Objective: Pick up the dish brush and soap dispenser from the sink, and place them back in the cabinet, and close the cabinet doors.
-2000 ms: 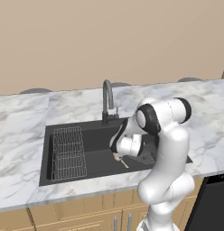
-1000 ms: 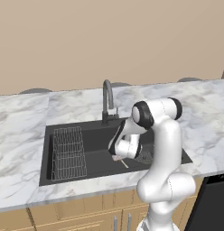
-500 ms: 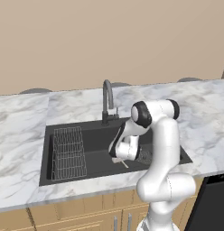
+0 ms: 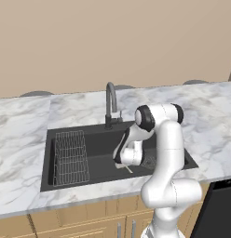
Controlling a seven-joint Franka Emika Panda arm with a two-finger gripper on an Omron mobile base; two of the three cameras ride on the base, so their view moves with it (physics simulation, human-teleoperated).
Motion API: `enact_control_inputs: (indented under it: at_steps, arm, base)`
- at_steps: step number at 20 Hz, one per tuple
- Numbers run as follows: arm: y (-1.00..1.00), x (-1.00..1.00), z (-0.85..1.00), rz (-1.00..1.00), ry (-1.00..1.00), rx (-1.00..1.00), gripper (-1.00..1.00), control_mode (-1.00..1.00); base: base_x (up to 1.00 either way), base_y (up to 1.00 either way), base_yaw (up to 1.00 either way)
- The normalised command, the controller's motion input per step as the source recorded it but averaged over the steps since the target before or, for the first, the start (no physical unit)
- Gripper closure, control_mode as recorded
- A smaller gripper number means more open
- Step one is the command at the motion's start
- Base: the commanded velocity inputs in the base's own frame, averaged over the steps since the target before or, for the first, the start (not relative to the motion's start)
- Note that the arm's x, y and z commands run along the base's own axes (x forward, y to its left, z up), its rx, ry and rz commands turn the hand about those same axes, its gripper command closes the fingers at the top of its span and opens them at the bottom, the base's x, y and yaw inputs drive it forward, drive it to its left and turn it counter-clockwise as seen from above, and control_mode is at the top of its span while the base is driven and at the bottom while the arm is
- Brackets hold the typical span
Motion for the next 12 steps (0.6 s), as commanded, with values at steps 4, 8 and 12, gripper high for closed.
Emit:
enact_control_inputs:
  at_steps: [4, 8, 12]
  arm:
    - [0.07, 0.21, -0.17, 0.00, 0.03, 0.00, -1.00, -1.00]
    - [0.09, 0.18, -0.14, 0.00, 0.04, 0.00, -1.00, -1.00]
    - [0.14, 0.12, -0.15, 0.00, 0.04, 0.00, -1.00, -1.00]
  base:
    - [0.00, 0.00, 0.00]
    - [0.00, 0.00, 0.00]
    - [0.00, 0.00, 0.00]
